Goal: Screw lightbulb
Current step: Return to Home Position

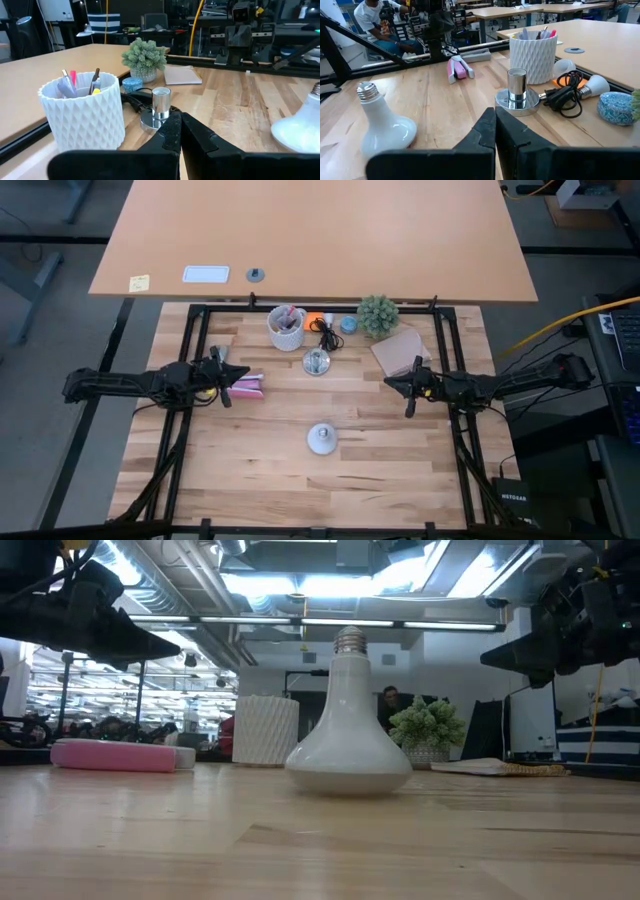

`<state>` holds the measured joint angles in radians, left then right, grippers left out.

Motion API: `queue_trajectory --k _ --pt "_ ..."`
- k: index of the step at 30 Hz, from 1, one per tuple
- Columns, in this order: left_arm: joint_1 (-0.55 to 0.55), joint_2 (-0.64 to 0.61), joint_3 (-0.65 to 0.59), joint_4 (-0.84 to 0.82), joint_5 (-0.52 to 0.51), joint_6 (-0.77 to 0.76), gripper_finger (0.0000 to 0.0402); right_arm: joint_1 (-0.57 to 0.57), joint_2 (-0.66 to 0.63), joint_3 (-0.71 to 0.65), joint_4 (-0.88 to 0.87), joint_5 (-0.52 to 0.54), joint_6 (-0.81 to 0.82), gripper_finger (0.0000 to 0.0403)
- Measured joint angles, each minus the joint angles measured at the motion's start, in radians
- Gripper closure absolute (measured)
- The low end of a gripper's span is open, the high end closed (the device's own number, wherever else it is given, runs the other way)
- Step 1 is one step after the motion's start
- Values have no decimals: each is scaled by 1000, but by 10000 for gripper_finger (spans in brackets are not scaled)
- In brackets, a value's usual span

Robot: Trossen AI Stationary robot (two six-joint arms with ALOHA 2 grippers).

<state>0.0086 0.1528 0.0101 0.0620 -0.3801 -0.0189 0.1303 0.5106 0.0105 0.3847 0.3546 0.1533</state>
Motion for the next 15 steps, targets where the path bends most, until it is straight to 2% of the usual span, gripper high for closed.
queue_trajectory --k 11,15 --pt "0 0 0 0 0 0 402 0 -2 -2 -9 0 -1 400" --pt "0 0 0 -1 0 0 402 0 -50 -2 -54 0 -1 400"
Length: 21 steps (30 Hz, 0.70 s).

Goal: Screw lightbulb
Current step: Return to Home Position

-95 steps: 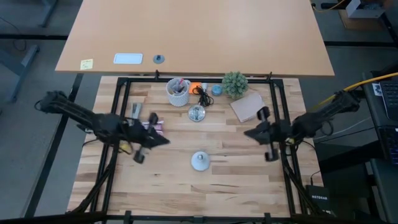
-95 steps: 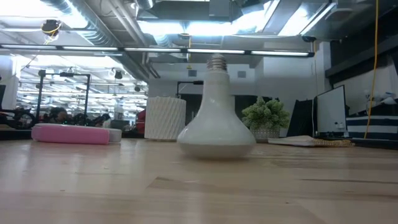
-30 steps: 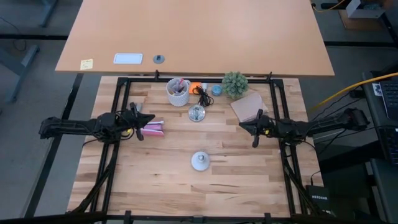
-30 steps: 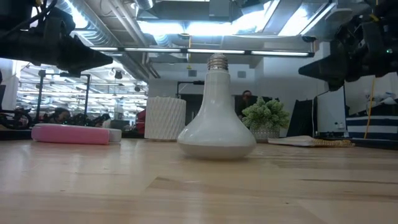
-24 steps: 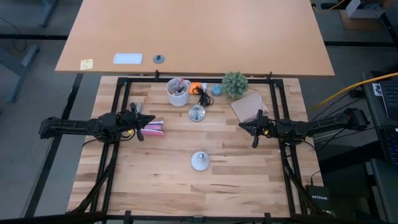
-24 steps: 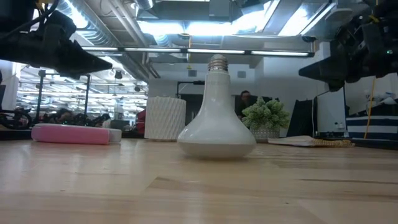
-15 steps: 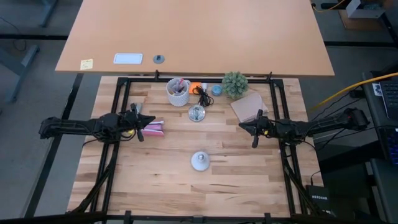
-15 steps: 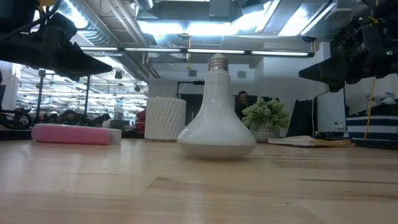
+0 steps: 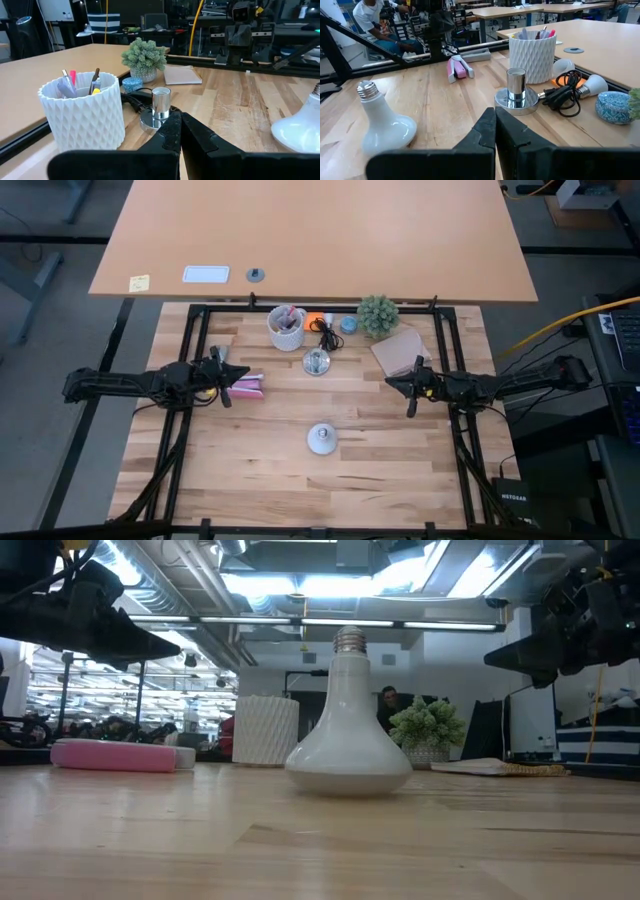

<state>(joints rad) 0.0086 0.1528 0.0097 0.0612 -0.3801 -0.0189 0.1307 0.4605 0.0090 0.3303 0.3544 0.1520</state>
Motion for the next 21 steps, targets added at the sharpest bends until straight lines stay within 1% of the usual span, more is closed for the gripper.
queue_trajectory --k 11,21 --pt "0 0 0 0 0 0 402 0 -183 -1 -173 0 -1 400" --pt "0 0 0 0 0 0 402 0 -352 -1 -256 -2 0 400"
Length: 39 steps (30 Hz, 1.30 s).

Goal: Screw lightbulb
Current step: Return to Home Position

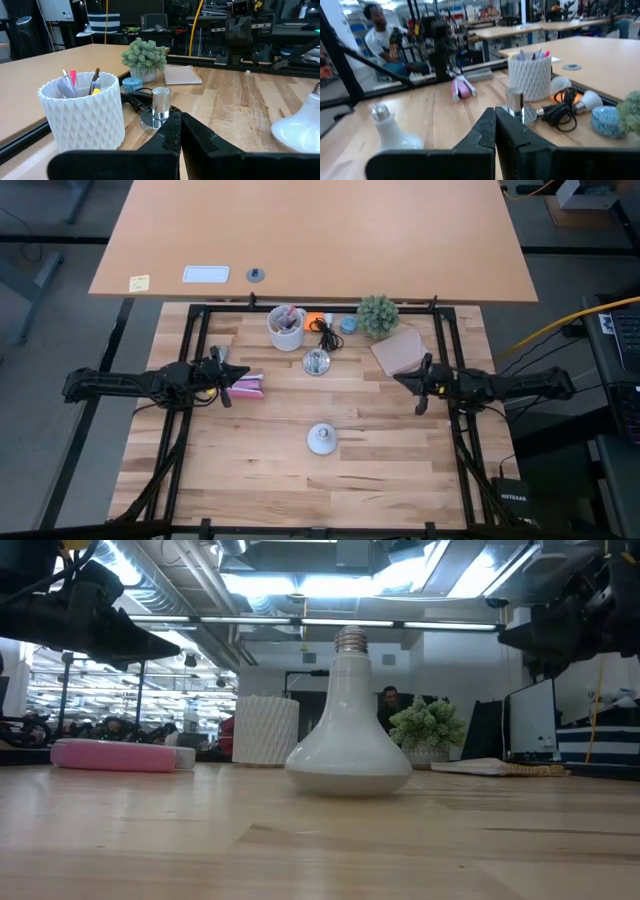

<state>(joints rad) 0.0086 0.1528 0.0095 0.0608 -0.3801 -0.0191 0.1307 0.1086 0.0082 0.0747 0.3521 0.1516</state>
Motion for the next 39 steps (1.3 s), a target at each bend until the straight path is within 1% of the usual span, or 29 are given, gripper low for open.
queue_trajectory --k 9,39 --pt "0 0 0 0 0 0 402 0 -106 -1 -3 -1 0 400" --pt "0 0 0 0 0 0 402 0 -106 -1 -3 3 0 400"
